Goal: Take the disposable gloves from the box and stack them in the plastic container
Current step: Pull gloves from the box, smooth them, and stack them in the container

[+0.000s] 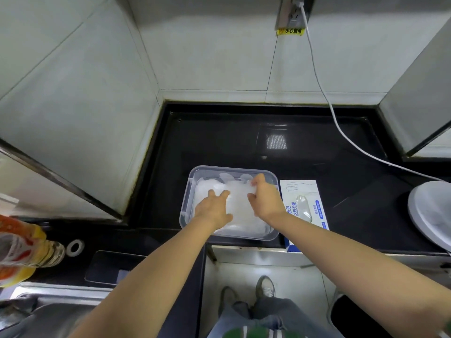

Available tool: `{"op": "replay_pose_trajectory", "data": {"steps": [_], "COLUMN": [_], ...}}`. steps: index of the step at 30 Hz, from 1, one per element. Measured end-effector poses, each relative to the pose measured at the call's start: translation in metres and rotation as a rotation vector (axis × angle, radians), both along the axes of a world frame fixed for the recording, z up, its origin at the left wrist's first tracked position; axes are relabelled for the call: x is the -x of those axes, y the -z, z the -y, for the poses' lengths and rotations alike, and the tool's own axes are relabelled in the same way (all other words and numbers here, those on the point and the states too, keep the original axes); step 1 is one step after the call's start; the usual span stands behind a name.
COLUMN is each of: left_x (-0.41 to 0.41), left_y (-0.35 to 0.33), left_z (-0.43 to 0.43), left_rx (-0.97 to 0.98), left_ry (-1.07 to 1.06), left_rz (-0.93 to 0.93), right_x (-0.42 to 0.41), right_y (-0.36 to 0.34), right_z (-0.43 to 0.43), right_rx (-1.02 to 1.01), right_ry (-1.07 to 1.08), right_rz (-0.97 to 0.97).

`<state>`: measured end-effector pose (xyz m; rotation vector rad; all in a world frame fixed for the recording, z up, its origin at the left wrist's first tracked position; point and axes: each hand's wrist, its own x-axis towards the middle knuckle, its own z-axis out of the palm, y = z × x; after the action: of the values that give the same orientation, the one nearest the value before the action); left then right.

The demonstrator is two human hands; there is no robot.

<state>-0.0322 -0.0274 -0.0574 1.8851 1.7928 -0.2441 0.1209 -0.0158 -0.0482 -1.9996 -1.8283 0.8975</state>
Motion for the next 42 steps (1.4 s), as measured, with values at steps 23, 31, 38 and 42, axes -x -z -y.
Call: {"op": "replay_pose_trajectory", "data": {"steps": [23, 31, 38, 42], "left_x": [-0.004, 0.003, 0.006, -0.006], "left_y": [0.036, 0.049, 0.033, 0.011], "left_z": [-0.024, -0.020, -0.029, -0.022], "left_rx": [0.215, 0.224, 0.356, 0.132], "left_ry": [-0.075, -0.082, 0.026, 0.010], "left_rz": [0.127, 0.079, -0.013, -0.075], "right_x": [0.013, 0.009, 0.012, 0.010], "right_y": [0.040, 0.055, 0.047, 0.024], "right_z": [-0.019, -0.016, -0.010, -0.012], "right_rx": [0.546, 0.592, 0.576, 0.279], "right_ry": [-0.303, -0.184, -0.274, -0.239], "right_rz": [0.086, 0.029, 0.026, -0.061]}}
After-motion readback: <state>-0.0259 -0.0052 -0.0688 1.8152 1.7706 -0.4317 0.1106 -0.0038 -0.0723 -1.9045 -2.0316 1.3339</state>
